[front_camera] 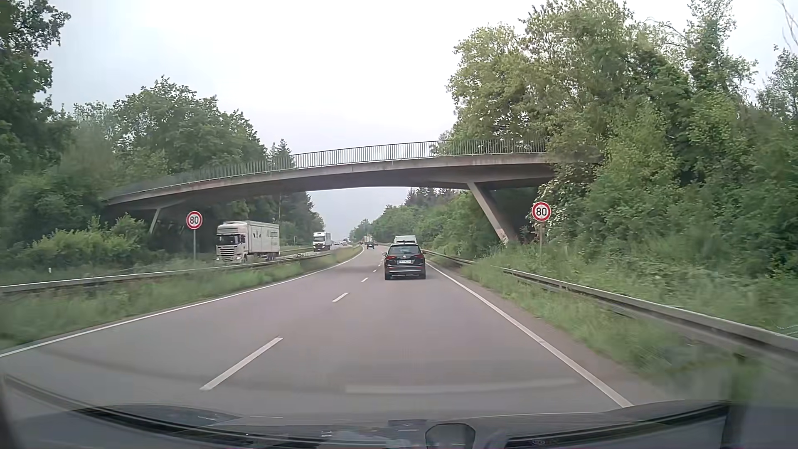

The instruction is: Follow the waypoints while adhering to traffic rules and regulations

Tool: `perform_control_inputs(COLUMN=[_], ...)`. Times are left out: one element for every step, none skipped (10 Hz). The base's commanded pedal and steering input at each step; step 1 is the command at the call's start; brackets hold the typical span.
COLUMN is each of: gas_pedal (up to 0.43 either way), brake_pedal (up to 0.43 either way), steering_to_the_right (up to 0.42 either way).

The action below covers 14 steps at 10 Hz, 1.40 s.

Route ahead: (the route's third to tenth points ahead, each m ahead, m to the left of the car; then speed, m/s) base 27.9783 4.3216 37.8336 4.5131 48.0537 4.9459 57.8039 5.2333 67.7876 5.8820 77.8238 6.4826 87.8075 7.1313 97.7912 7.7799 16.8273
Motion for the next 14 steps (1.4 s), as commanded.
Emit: perform_control_inputs(gas_pedal=[0.177, 0.189, 0.189, 0.189, 0.189, 0.189, 0.189, 0.189, 0.189, 0.189, 0.189, 0.189, 0.189, 0.189], brake_pedal=[0.0, 0.0, 0.0, 0.0, 0.0, 0.0, 0.0, 0.0, 0.0, 0.0, 0.0, 0.0, 0.0, 0.0], steering_to_the_right=[-0.003, -0.003, -0.003, -0.003, -0.003, -0.003, -0.003, -0.003, -0.003, -0.003, -0.003, -0.003, -0.003, -0.003])
